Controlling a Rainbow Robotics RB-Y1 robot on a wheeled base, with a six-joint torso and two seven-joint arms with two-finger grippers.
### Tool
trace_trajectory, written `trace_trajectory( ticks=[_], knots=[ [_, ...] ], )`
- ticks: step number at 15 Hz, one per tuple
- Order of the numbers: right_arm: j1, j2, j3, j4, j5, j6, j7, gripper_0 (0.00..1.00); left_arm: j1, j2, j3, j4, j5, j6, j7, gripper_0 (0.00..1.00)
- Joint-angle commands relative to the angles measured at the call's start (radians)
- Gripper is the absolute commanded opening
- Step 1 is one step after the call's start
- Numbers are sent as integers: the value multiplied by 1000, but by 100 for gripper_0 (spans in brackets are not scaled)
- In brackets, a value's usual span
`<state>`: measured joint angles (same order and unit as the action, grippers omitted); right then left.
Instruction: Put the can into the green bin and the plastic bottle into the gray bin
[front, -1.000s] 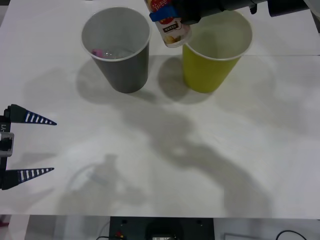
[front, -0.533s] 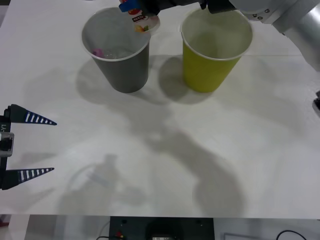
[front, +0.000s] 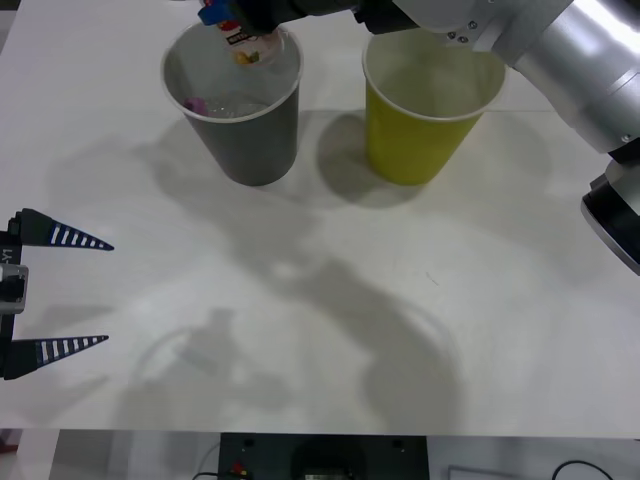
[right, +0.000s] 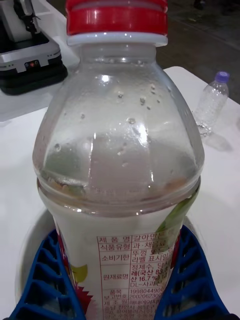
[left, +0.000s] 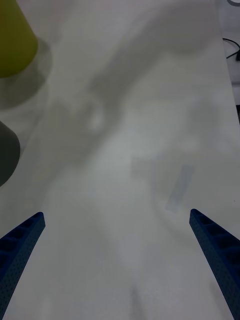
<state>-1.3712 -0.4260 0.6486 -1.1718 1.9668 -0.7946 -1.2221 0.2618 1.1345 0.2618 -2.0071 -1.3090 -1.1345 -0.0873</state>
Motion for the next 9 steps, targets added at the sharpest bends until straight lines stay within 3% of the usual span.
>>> trace_trajectory(
  ticks=[1,2,3,9],
  knots=[
    [0,6,14,0,-5,0,0,49,0,0,0,0,0,0,0,100],
    [0,9,17,1,-11,-2,0,79,0,0,0,0,0,0,0,100],
    [0,9,20,3,-16,-2,1,96,0,0,0,0,0,0,0,100],
    [1,9,25,-5,-39,-6,1,100,0,0,0,0,0,0,0,100]
  ],
)
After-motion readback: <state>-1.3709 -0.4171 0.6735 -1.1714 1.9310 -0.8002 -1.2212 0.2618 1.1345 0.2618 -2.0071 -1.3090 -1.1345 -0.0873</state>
